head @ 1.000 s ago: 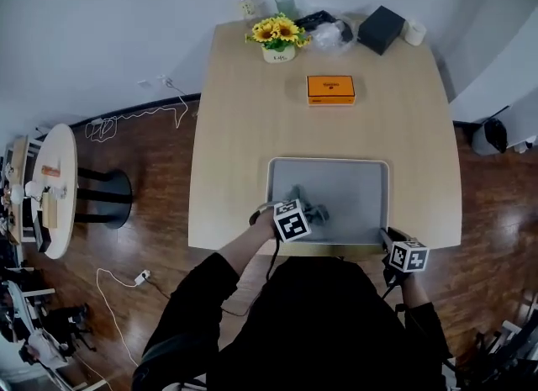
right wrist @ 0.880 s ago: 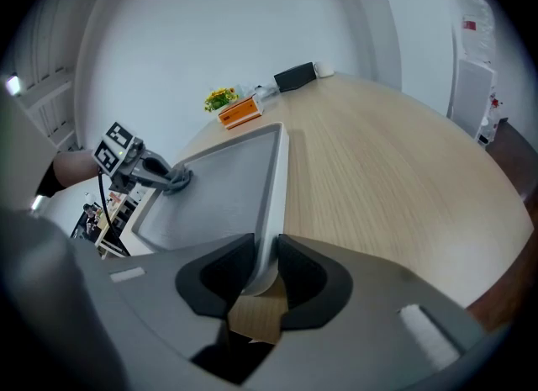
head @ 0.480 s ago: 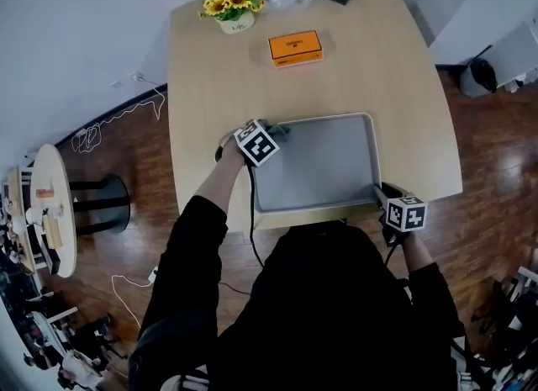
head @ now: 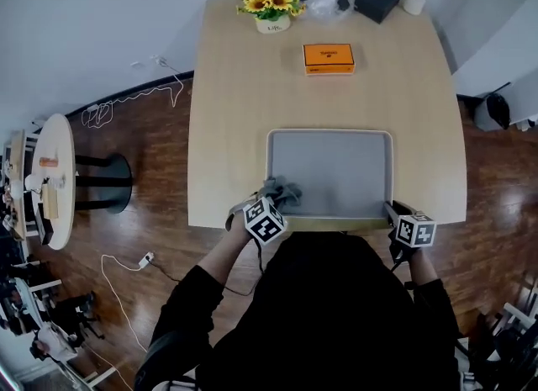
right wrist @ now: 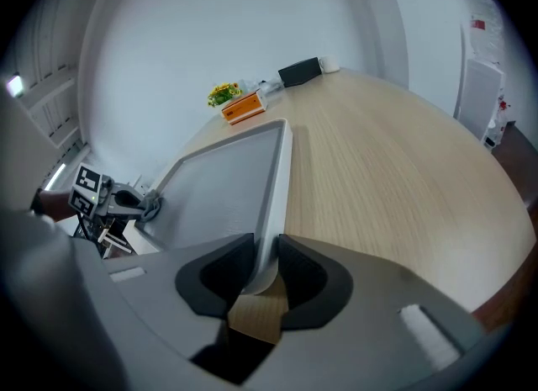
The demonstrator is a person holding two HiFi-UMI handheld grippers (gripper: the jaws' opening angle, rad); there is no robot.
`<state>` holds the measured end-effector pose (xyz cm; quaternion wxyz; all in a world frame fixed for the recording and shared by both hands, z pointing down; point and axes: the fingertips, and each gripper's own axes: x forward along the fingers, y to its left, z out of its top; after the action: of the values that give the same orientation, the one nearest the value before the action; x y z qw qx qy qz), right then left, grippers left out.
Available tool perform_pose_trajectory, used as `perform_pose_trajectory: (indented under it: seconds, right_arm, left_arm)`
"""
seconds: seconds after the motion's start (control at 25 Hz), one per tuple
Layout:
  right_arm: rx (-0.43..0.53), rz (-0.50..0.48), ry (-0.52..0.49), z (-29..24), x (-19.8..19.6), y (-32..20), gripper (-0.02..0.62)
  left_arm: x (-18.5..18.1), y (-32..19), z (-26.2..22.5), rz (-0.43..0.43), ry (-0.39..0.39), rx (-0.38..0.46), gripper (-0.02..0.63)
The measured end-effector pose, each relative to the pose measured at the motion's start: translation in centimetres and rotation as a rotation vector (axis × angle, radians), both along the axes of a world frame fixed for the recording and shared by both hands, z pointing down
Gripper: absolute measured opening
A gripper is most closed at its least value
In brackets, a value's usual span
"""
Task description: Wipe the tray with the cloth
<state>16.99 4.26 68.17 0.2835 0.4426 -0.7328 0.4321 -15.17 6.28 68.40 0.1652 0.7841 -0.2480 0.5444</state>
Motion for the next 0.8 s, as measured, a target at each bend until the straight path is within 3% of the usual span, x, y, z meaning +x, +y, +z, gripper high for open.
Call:
perform_pose_trajectory:
  seconds: [0.2, 0.32, 0.4, 0.48, 0.56, 0.72, 0.8]
  right_arm:
    - [-0.032, -0.024, 0.006, 0.1, -0.3, 0.1, 0.095]
    - [-0.049, -0.033, 0.031, 0.1, -0.2, 0.1, 0.095]
    - [-0.063, -0.040, 0.055, 0.2, -0.3, 0.1, 0.094]
    - [-0.075, -0.055, 0.086, 0.2, -0.3, -0.1, 0.094]
    - [-0.079, -0.066, 0.117, 0.1, -0.3, -0.1, 0.095]
    - [-0.079, -0.070, 0.139, 0.2, -0.1, 0.1, 0.094]
    - [-0.075, -0.072, 0.145, 0.2, -0.2, -0.1, 0.094]
  left_arm:
    - [0.9, 2.0, 0.3, -0.008, -0.028, -0.011, 0.005]
    - [1.4, 2.6, -0.5, -0.061, 0.024, -0.078, 0.004]
    - [0.8, 2.3, -2.5, -0.143, 0.078, -0.089, 0.003]
    - [-1.5, 0.9, -5.1, -0.265, 0.119, -0.030, 0.003]
    - [-5.1, 0.0, -6.2, -0.387, 0.111, 0.023, 0.004]
    - [-11.7, 0.6, -2.2, -0.558, 0.036, 0.011, 0.005]
    - [-13.5, 1.0, 0.0, -0.674, 0.049, -0.014, 0.006]
